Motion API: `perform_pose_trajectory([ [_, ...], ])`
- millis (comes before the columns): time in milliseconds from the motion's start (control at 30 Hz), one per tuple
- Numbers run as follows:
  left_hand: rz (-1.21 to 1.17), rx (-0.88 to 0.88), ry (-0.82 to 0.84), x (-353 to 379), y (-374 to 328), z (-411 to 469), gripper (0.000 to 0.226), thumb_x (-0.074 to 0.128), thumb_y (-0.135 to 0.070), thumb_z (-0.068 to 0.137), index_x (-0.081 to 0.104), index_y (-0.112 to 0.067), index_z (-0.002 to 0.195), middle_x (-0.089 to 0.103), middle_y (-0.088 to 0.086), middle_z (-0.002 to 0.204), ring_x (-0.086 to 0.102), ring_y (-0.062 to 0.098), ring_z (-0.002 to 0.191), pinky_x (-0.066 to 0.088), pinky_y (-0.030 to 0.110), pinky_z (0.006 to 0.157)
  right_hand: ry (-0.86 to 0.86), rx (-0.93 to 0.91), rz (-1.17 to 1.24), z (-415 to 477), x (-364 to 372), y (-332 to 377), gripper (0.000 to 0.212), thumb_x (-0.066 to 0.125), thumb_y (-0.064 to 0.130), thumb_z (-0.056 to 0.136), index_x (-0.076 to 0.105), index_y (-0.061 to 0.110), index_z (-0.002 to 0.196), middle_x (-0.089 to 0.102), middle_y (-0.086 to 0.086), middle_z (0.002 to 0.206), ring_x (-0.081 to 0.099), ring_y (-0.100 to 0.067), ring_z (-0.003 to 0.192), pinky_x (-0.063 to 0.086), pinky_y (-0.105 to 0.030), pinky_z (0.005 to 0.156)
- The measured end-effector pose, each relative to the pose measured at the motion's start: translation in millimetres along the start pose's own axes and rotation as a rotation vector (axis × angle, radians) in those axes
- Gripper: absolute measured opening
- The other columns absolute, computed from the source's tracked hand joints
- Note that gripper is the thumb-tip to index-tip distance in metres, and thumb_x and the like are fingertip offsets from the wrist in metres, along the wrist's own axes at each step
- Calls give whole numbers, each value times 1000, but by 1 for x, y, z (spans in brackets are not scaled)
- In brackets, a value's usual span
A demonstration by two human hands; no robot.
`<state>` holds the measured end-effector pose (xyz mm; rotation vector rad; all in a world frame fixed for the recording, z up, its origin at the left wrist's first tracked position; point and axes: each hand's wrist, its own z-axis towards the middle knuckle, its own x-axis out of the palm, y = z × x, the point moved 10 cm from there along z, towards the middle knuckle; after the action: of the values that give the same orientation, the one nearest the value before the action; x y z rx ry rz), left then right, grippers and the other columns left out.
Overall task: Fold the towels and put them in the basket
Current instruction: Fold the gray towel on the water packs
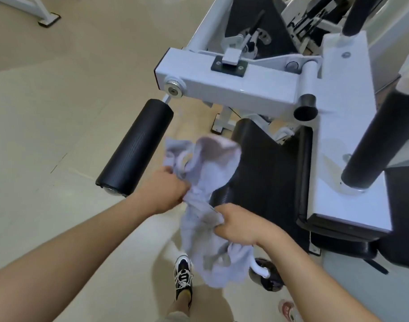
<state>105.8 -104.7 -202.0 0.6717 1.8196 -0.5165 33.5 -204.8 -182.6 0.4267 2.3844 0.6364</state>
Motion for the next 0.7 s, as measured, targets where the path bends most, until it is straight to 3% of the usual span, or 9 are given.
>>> perform_pose_trajectory([
  [33,-138,-54,93,25,3,-10,13,50,-34,90,54,-23,96,67,-1,93,62,25,84,43,31,73,10,7,59,-4,-3,-7,19,59,16,85,52,16,68,47,4,63,41,-9,58,36,-26,56],
  [100,-459,-134,185,57,-1,-27,12,58,-36,86,57,-26,92,70,-1,87,64,24,80,45,31,62,11,37,147,-8,-6,-24,21,64,28,88,58,15,72,47,2,62,42,-11,58,35,-27,57],
  [200,-916,-292,93,67,-1,-43,10,68,-28,85,58,-25,84,68,-2,69,60,16,62,43,27,57,-63,75,80,-10,-9,-36,30,54,40,94,62,16,78,56,3,66,51,-13,61,41,-29,59],
  [333,-1483,-468,-96,37,5,-58,11,76,-20,81,67,-14,85,54,-10,49,48,3,47,37,13,48,-274,189,-173,-36,-20,-53,38,32,53,98,57,33,75,57,7,76,57,-18,81,47,-35,69],
  [433,-1522,-265,65,11,-21,-54,18,79,-25,77,73,-9,83,64,6,65,56,11,63,43,18,62,-462,191,-140,-63,-26,-75,29,33,49,98,58,43,113,48,5,99,48,-21,102,44,-43,86],
  [500,-1480,-138,187,2,-43,-53,30,79,-33,76,74,-5,86,63,24,74,52,21,70,41,29,67,-590,156,11,-84,-29,-92,30,42,39,97,58,43,123,51,7,102,50,-20,101,42,-42,87],
  [567,-1523,-49,301,-3,-68,-51,33,76,-34,81,73,-2,87,60,31,77,51,25,73,39,35,70,-685,144,163,-112,-28,-110,26,48,27,94,68,39,103,58,5,90,53,-17,90,43,-38,79],
  [633,-1597,45,434,-13,-103,-55,20,67,-23,87,69,-4,84,62,19,73,56,23,66,45,29,61,-750,167,341,-143,-24,-132,23,51,16,90,70,25,82,61,-1,77,54,-18,76,42,-33,68],
  [700,-1554,88,528,-22,-138,-61,12,61,-17,91,65,-8,84,58,10,72,54,18,60,43,25,54,-824,185,575,-181,-14,-158,20,53,11,87,70,13,76,60,-1,67,50,-16,66,39,-29,59],
])
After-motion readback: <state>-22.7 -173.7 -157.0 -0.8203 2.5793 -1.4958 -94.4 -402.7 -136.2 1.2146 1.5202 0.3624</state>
